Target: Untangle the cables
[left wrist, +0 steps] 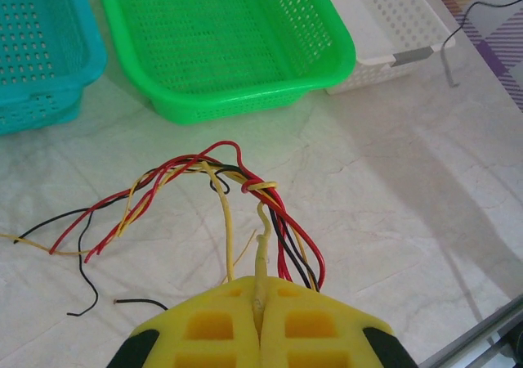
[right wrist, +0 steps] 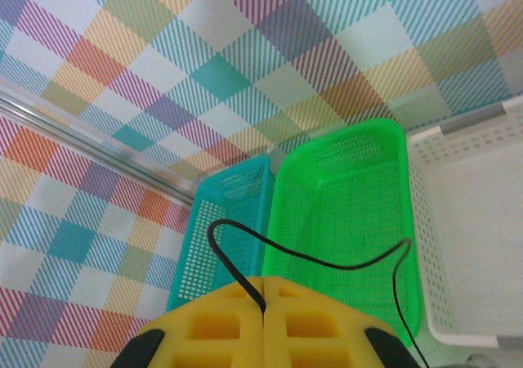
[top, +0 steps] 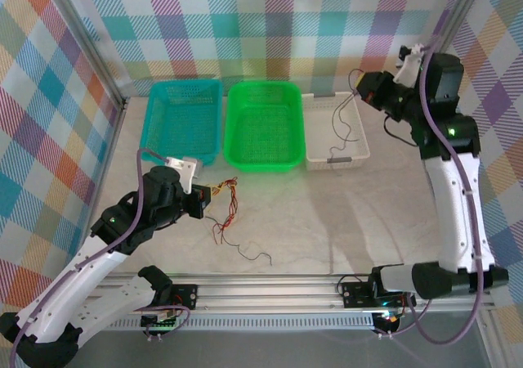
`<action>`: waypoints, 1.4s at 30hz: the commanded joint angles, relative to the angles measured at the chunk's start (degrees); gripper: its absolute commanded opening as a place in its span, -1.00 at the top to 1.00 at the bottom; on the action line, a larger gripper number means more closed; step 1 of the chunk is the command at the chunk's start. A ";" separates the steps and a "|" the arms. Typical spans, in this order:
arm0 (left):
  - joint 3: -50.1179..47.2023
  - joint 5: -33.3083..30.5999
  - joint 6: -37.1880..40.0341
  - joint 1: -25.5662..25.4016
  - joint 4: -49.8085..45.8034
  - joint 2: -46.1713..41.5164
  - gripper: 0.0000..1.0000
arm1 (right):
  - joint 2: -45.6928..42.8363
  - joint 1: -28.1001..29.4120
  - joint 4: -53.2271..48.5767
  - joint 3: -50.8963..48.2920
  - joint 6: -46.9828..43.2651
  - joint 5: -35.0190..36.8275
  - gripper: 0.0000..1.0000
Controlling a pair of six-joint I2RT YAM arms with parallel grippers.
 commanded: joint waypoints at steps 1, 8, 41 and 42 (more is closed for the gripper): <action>-0.75 1.22 0.53 0.65 2.61 -0.75 1.00 | 4.92 0.24 -0.88 6.23 -3.40 -0.80 1.00; -1.43 1.22 0.44 0.65 2.95 -1.10 1.00 | 16.15 0.24 -1.22 17.29 -6.57 -1.18 1.00; -2.06 3.04 0.88 0.65 3.31 -0.60 1.00 | 35.97 0.24 -1.99 4.38 -9.81 10.73 0.77; -2.08 3.13 0.88 0.66 3.31 -0.66 1.00 | 36.74 0.24 -3.88 5.43 -9.86 11.11 0.61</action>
